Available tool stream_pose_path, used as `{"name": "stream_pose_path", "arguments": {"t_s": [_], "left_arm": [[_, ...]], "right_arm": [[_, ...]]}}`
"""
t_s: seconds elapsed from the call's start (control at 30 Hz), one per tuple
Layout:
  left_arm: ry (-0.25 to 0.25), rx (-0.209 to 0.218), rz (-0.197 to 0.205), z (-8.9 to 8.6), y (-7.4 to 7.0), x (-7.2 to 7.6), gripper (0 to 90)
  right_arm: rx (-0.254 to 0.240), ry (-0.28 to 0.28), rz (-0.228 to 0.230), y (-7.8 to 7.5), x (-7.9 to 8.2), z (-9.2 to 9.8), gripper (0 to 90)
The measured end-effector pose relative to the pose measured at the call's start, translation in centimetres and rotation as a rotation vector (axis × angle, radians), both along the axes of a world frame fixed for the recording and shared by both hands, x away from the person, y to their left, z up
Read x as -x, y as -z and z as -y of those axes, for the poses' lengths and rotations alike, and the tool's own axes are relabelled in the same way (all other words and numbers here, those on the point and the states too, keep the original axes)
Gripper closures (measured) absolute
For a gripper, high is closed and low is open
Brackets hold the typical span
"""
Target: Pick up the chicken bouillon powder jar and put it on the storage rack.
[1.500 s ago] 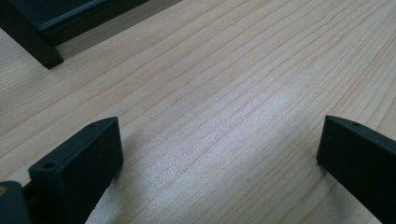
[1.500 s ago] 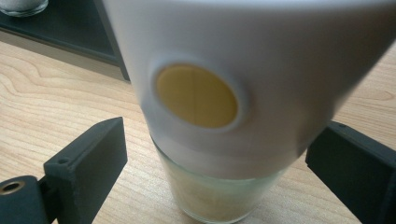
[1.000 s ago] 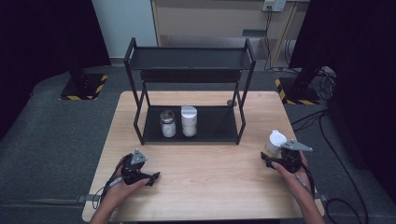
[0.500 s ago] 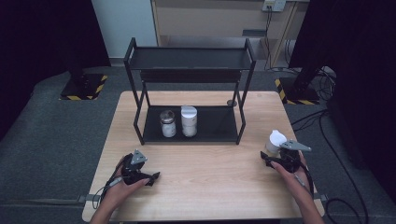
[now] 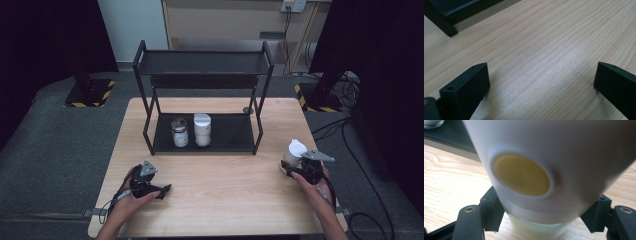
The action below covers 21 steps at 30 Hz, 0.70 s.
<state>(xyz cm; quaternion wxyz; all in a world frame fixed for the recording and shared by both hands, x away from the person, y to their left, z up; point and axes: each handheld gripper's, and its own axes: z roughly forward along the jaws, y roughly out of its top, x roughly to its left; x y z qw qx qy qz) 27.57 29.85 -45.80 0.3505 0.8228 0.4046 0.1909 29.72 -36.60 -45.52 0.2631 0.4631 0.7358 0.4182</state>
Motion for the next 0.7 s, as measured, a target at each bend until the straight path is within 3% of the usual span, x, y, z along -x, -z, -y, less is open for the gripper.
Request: {"name": "stream_pose_path", "arguments": {"t_s": [0.17,0.37,0.47,0.7], "left_arm": [[0.0,0.0,0.0,0.0,0.0,0.0,0.0],[0.0,0.0,0.0,0.0,0.0,0.0,0.0],[0.001,0.0,0.0,0.0,0.0,0.0,0.0],[0.001,0.0,0.0,0.0,0.0,0.0,0.0]], "right_arm": [[0.006,0.009,-0.003,-0.2,0.0,-0.3,31.8],[-0.029,0.025,0.002,-0.4,0.5,-0.1,31.9],[-0.041,0.002,0.015,-1.0,0.9,-0.3,32.0],[-0.015,-0.103,0.031,-2.0,1.9,-2.7,31.9]]}}
